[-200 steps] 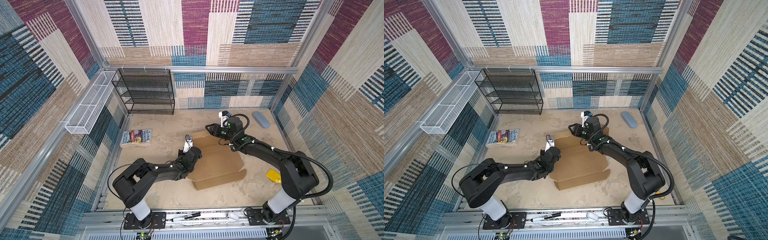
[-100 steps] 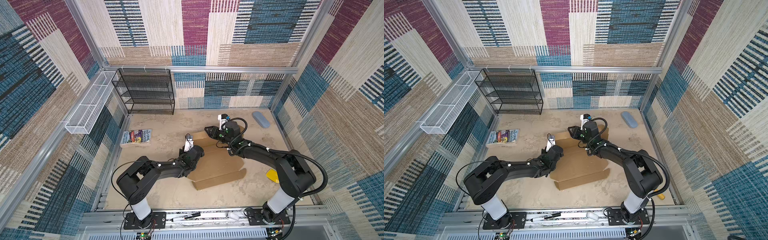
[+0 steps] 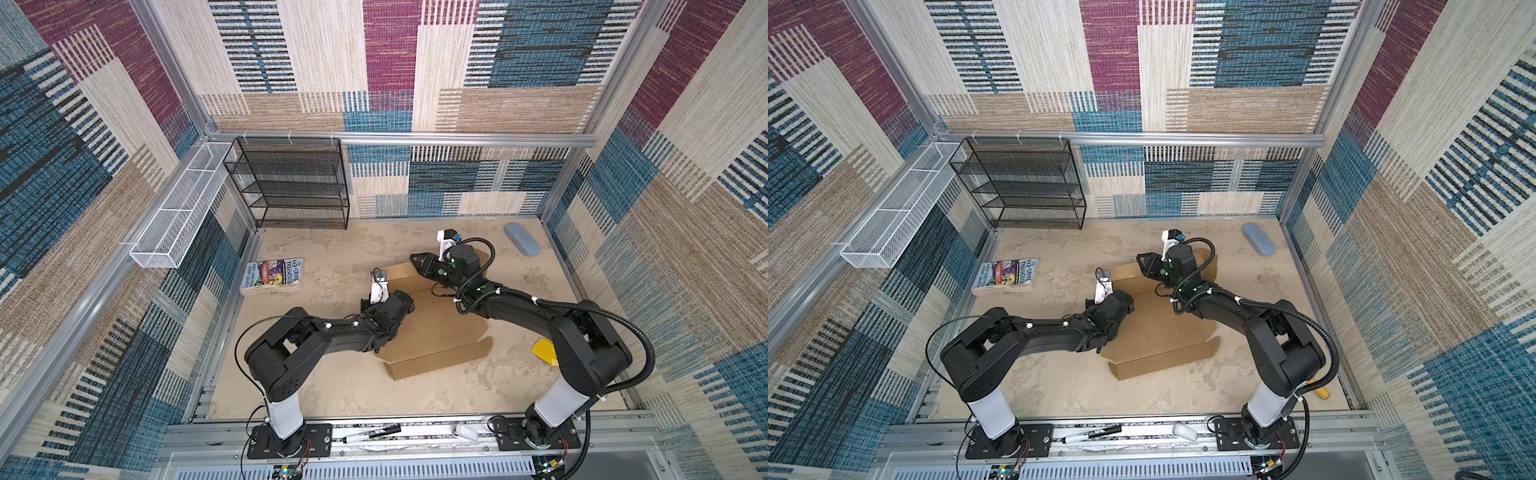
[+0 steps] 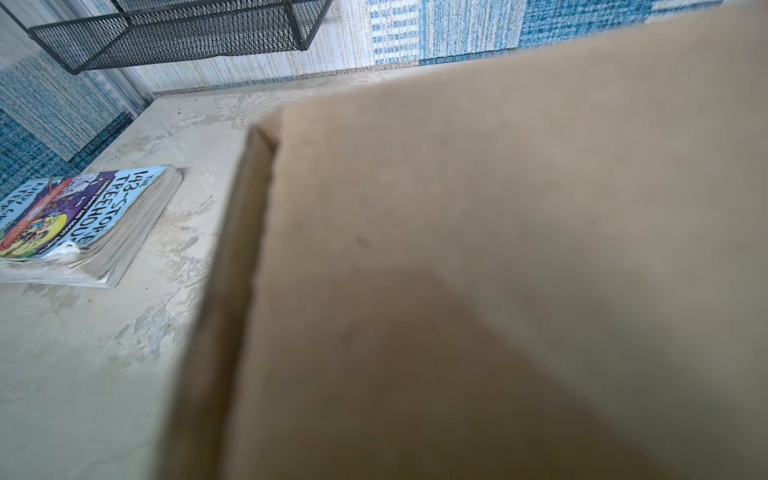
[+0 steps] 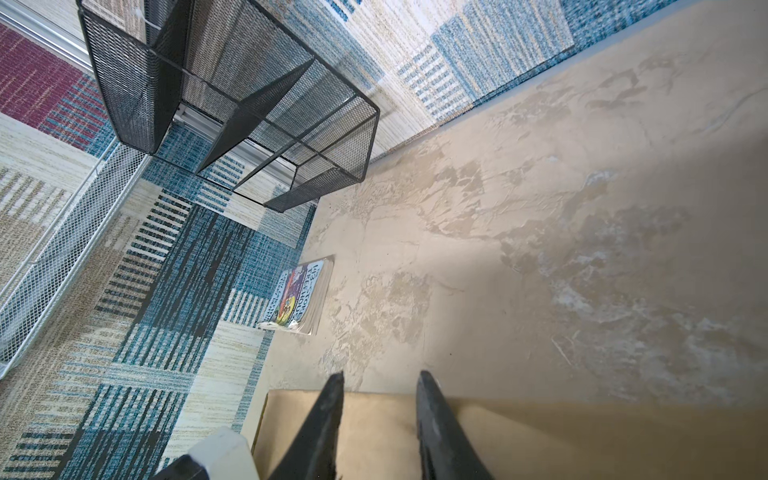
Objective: Fold the paper box
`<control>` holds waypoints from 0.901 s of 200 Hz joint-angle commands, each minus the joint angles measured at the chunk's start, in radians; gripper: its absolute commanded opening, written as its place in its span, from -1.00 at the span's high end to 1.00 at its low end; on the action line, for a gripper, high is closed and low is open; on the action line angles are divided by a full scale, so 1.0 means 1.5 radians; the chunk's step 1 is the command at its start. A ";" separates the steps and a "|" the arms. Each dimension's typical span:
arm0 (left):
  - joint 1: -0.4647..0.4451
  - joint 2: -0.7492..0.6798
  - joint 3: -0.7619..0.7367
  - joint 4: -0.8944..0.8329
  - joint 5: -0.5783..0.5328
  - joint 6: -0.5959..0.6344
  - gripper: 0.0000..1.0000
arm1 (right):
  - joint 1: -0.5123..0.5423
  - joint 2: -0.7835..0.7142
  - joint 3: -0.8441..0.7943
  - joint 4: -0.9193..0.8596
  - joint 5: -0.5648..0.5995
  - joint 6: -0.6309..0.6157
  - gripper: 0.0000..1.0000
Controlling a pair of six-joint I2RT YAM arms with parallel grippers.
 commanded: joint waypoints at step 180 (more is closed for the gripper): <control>0.005 -0.077 -0.076 0.036 0.081 0.033 0.40 | 0.003 -0.011 0.033 -0.090 0.014 -0.023 0.07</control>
